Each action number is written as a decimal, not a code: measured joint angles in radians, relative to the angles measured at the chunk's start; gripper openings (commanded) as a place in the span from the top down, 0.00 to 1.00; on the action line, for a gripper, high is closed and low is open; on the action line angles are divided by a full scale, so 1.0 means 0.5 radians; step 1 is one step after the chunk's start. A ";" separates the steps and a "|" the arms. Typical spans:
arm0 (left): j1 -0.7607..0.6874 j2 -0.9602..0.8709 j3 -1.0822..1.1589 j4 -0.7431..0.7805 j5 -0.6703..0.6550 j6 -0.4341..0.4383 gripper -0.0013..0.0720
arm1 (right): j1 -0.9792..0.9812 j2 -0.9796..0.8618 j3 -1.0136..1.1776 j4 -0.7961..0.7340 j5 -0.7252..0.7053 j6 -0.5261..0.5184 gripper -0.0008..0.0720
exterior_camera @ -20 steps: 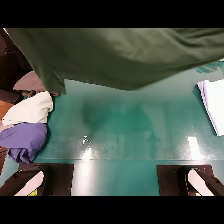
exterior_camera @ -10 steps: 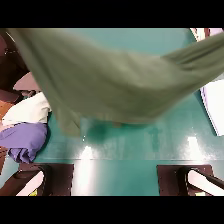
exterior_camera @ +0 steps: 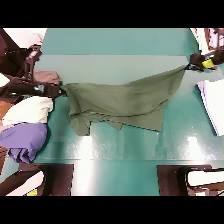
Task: Fold the shirts.
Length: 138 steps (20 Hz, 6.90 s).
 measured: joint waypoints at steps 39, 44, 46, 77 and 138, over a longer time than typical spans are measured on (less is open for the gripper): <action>-0.001 -0.394 0.392 -0.152 -0.310 0.060 0.95 | 0.153 0.753 -2.027 0.384 -0.216 -0.195 0.28; 0.000 -0.375 0.395 -0.154 -0.354 0.009 0.95 | 0.383 0.755 -2.121 0.478 -0.443 -0.192 0.83; 0.000 -0.365 0.396 -0.154 -0.363 -0.019 0.95 | 0.439 0.753 -2.135 0.462 -0.486 -0.178 0.97; -0.087 -0.107 1.240 -0.204 -0.503 -0.462 0.94 | -0.279 0.580 0.114 0.311 0.312 -0.072 0.97; 0.191 -0.137 -0.421 -0.224 -0.196 -0.191 0.95 | -0.533 0.887 -2.328 0.256 -0.073 -0.317 0.80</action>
